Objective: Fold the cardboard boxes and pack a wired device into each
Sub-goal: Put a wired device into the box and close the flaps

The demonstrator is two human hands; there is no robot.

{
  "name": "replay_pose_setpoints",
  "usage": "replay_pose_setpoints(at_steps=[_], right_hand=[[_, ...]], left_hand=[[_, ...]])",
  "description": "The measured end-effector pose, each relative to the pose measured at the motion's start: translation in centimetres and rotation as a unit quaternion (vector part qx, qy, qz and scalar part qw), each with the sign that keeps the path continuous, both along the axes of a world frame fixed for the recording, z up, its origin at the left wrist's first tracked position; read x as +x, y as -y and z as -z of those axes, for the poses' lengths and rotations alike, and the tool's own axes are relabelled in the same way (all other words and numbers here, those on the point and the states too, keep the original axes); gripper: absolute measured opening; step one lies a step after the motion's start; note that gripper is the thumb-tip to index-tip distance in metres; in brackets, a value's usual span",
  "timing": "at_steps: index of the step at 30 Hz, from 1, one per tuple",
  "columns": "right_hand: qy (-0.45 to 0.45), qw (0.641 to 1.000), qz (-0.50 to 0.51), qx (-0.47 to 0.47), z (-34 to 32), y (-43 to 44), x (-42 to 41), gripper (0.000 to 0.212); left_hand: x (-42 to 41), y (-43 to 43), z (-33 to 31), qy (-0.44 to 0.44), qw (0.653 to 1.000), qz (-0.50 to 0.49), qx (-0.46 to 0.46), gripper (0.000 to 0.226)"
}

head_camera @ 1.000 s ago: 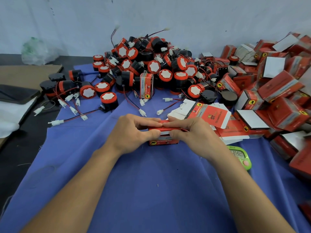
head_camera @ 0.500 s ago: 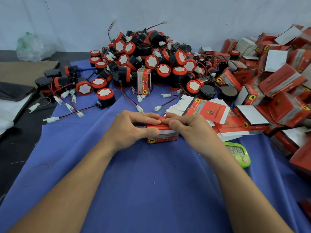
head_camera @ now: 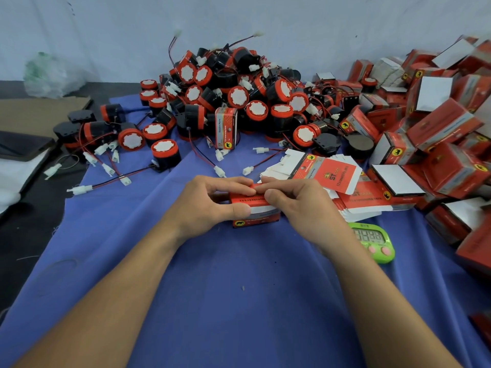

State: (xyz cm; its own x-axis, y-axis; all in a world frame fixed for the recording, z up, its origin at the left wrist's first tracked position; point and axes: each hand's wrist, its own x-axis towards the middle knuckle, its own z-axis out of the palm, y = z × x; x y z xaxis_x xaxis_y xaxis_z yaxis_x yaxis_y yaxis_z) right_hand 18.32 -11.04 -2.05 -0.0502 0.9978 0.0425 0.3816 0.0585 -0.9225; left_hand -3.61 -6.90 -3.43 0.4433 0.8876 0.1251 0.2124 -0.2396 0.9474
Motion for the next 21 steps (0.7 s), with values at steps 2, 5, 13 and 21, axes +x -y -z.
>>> replay_pose_setpoints(at_steps=[2,5,13,21], right_hand=[[0.009,1.000,0.004,0.006,-0.05,0.05,-0.08,0.024],[0.017,1.000,-0.003,0.008,-0.28,0.13,-0.07,0.020],[0.068,0.997,-0.023,0.021,-0.56,0.34,0.31,0.028],[0.042,0.999,0.002,0.030,-0.59,0.38,0.20,0.027]], left_hand=[[0.05,-0.05,0.09,-0.003,1.000,-0.016,0.007,0.029],[0.32,0.03,0.22,0.005,0.999,-0.034,0.022,0.023],[0.39,0.15,0.09,-0.021,0.997,-0.049,0.064,0.027],[0.42,0.22,-0.51,0.008,0.999,-0.002,0.033,0.031]])
